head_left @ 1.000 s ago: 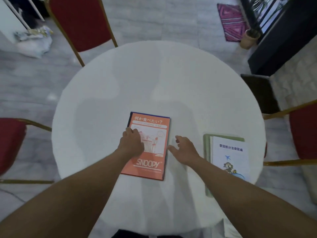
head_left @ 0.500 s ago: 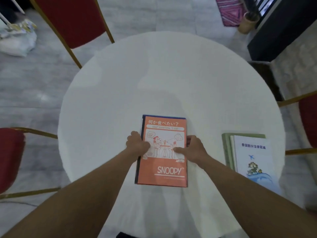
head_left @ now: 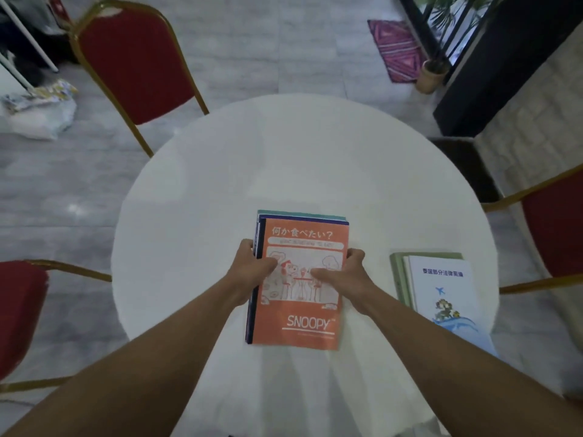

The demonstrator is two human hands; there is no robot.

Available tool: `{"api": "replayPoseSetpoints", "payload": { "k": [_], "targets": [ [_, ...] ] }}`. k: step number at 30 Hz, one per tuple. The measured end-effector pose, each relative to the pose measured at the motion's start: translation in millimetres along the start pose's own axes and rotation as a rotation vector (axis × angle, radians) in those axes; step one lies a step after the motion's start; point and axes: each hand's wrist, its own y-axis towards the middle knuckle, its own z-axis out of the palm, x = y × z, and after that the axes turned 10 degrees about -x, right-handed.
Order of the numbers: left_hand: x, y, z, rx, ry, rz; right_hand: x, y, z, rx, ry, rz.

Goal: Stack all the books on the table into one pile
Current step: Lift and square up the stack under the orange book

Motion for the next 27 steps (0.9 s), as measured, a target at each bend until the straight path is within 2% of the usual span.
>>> {"api": "replayPoseSetpoints", "payload": {
  "k": [5, 9, 14, 17, 23, 27],
  "targets": [
    [-32, -23, 0, 0.023, -0.05, 0.211, 30, -12, -21, -0.067, 0.043, -0.311],
    [-48, -36, 6, -0.009, -0.041, 0.314, 39, -19, -33, -0.124, 0.028, -0.453],
    [-42, -42, 5, -0.096, 0.113, 0.456, 31, -27, -39, -0.104, 0.017, -0.51],
    [-34, -45, -1, -0.081, 0.197, 0.506, 22, -27, -40, -0.078, -0.035, -0.506],
    [-45, -44, -9, -0.028, 0.25, 0.431, 10, -22, -41, -0.069, -0.165, -0.515],
    [-50, -43, -6, -0.08, 0.212, 0.43, 20, -18, -42, -0.096, -0.157, -0.576]
  ]
}}
